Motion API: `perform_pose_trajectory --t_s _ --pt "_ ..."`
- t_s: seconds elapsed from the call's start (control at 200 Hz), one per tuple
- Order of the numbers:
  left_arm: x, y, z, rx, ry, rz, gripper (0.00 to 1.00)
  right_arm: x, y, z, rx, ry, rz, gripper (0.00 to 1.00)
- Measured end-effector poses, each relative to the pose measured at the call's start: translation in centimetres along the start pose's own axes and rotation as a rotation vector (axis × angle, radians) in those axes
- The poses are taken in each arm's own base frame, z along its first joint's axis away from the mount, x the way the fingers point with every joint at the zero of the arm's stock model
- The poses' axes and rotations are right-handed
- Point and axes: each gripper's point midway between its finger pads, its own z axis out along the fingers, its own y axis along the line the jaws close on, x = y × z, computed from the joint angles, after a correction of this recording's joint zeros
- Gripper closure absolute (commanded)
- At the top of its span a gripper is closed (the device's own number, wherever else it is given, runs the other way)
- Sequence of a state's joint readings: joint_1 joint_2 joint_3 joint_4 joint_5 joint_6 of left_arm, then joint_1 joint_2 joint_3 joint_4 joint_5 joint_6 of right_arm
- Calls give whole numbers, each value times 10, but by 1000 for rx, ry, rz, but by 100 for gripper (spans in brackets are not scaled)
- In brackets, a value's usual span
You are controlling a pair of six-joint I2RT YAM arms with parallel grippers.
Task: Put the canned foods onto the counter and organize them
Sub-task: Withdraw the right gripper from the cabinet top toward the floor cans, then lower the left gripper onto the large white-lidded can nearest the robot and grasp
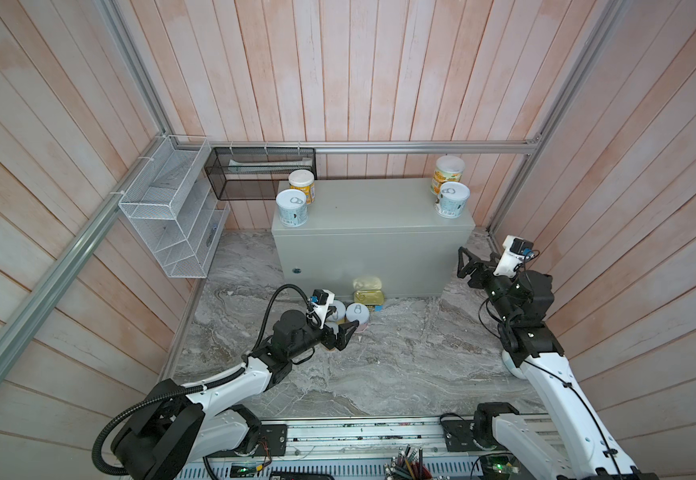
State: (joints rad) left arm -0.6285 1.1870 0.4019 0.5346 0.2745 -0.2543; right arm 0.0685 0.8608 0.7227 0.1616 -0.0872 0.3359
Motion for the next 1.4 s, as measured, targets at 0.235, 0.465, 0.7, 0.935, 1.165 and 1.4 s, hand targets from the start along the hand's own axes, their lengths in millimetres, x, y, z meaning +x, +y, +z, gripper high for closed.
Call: perform_pose_trajectory --t_s 0.235,0.465,0.7,0.935,1.165,1.4 --pt "6 17 3 -85 10 -49 0 57 -5 -9 -58 72 38 3" --pt "18 26 -1 -147 56 -141 0 92 -2 -4 -123 140 65 3" --pt "15 36 -17 -255 102 -208 0 110 23 2 -201 190 15 3" --pt "33 40 -20 -327 234 -276 0 139 75 -4 -308 252 -147 3" --pt "79 44 -16 -396 427 -301 0 149 97 -9 -363 263 -188 3" --pt "90 45 -8 -445 499 -271 0 157 105 -6 -385 274 -191 3"
